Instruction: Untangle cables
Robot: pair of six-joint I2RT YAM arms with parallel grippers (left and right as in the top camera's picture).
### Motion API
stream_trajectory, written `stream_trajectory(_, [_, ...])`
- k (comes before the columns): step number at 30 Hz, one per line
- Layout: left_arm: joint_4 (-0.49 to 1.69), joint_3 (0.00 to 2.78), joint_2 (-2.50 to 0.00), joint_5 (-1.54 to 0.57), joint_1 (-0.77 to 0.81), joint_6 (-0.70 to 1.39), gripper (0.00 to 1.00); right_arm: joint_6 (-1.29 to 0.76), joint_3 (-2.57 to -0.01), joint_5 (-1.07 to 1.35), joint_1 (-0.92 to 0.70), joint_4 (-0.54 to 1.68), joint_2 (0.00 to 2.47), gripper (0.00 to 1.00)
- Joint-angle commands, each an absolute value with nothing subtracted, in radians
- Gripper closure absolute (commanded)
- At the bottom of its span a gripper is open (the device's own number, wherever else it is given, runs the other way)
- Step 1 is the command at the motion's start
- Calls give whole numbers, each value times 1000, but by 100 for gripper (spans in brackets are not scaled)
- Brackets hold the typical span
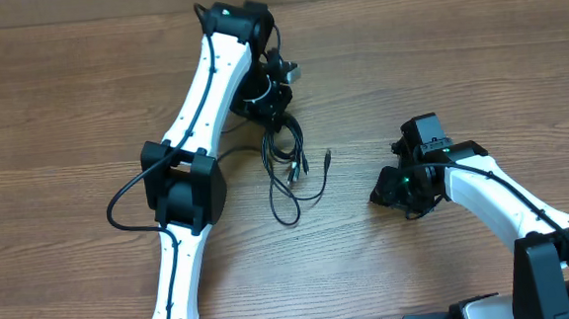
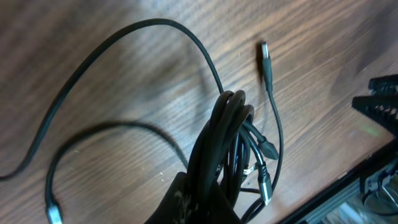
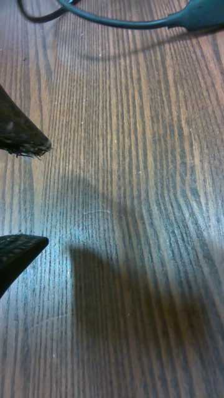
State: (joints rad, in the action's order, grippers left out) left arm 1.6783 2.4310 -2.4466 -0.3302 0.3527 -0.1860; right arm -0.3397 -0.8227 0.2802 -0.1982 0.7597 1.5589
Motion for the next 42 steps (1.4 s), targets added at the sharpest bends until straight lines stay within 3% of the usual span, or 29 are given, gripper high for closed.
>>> stream_trajectory(1, [1690, 2426, -2450, -314, 365, -143, 96, -345, -817, 269, -204, 759, 1563, 60])
stream_trajectory(14, [1691, 2224, -2391, -225, 448, -56, 95, -345, -817, 262, -201, 773, 1563, 60])
stream_trajectory(24, [1671, 1942, -2159, -53, 463, 95, 95, -345, -817, 262, -201, 773, 1563, 60])
stream_trajectory(28, [1528, 1824, -2006, -66, 464, 100, 96, -345, -817, 262, -201, 773, 1563, 60])
stream_trajectory(34, [1255, 1613, -1868, -322, 463, -60, 96, -345, -817, 262, -201, 773, 1563, 60])
stream_trajectory(36, [1234, 1576, -1873, -379, 463, -107, 90, -345, -817, 262, -201, 772, 1563, 60])
stream_trajectory(40, [1174, 1504, -1883, -391, 463, -125, 66, -345, -817, 262, -201, 770, 1563, 60])
stream_trajectory(42, [1151, 1490, -1884, -384, 463, -128, 61, -345, -817, 262, -201, 769, 1563, 60])
